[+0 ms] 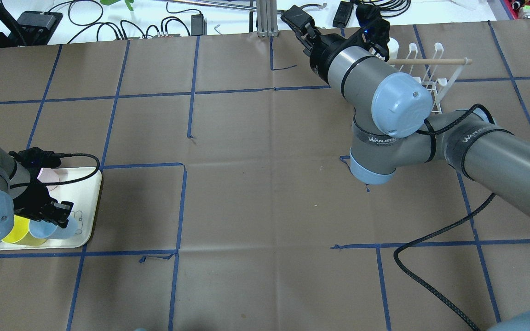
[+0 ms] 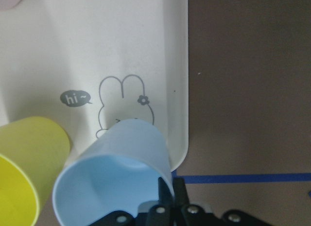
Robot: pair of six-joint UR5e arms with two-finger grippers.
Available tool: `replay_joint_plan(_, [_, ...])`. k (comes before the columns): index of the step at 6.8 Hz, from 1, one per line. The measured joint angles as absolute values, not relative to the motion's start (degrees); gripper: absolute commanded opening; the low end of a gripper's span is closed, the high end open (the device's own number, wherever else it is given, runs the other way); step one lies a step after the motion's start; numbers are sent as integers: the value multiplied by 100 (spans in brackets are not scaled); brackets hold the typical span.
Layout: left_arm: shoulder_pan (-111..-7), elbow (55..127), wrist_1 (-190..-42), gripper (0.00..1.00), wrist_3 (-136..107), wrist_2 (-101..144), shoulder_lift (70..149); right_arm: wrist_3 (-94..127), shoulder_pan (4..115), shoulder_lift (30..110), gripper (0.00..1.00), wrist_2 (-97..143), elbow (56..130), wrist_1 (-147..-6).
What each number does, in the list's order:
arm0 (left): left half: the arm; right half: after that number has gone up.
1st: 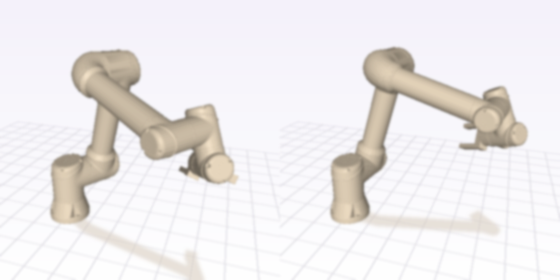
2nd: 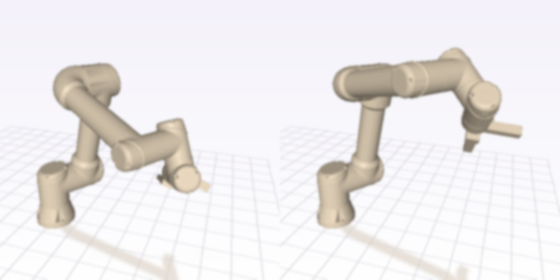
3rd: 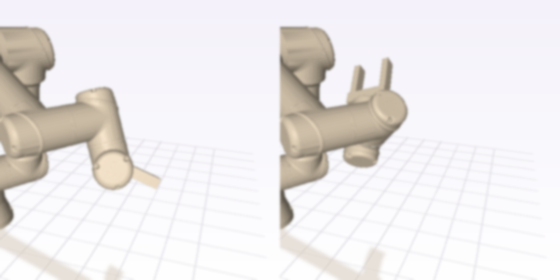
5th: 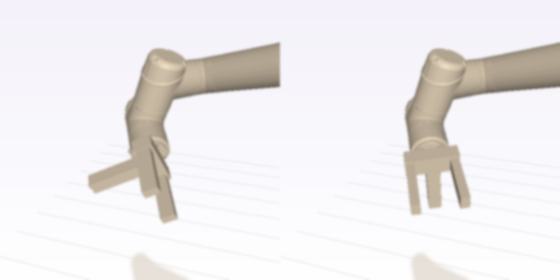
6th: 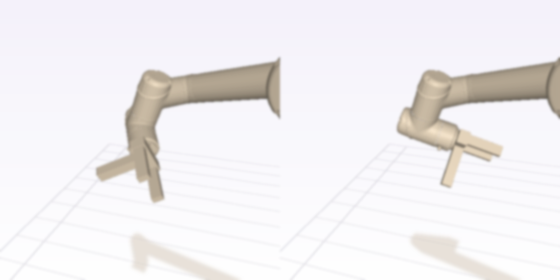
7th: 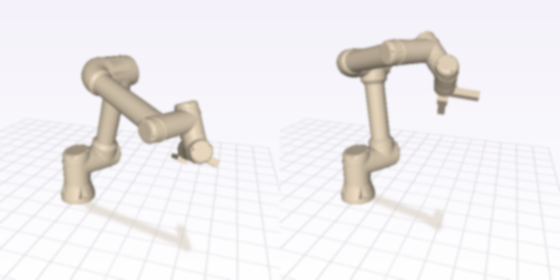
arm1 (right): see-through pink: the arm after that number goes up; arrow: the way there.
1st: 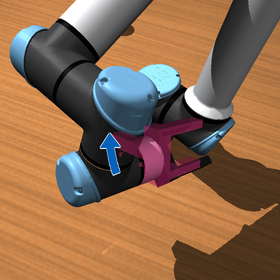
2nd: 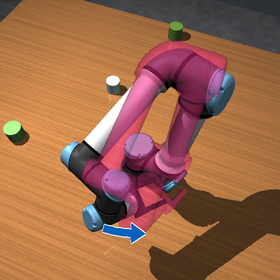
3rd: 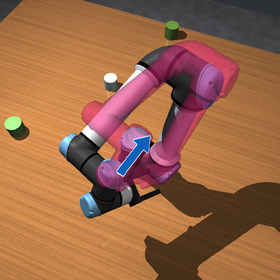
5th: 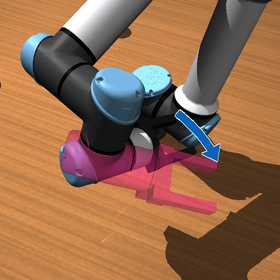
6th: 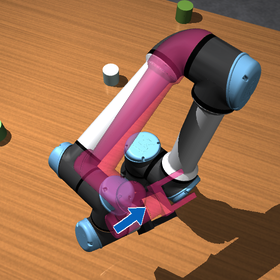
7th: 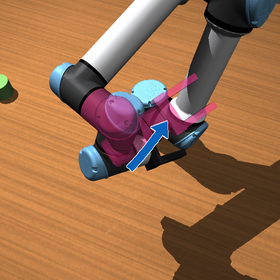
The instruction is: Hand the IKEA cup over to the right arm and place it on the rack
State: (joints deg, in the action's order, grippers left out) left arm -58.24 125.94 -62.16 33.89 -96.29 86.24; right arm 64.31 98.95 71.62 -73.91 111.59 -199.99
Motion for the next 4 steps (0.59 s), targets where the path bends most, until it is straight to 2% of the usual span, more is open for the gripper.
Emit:
replay_joint_plan(2, [-6107,11484,-7470,0,3353,-9602,8332,7220,9909,7274,100,-7375,11415,-20044])
replay_joint_plan(4, [-6339,9974,-8733,0,3331,-9323,8527,7652,9901,7324,100,-7367,11523,-20070])
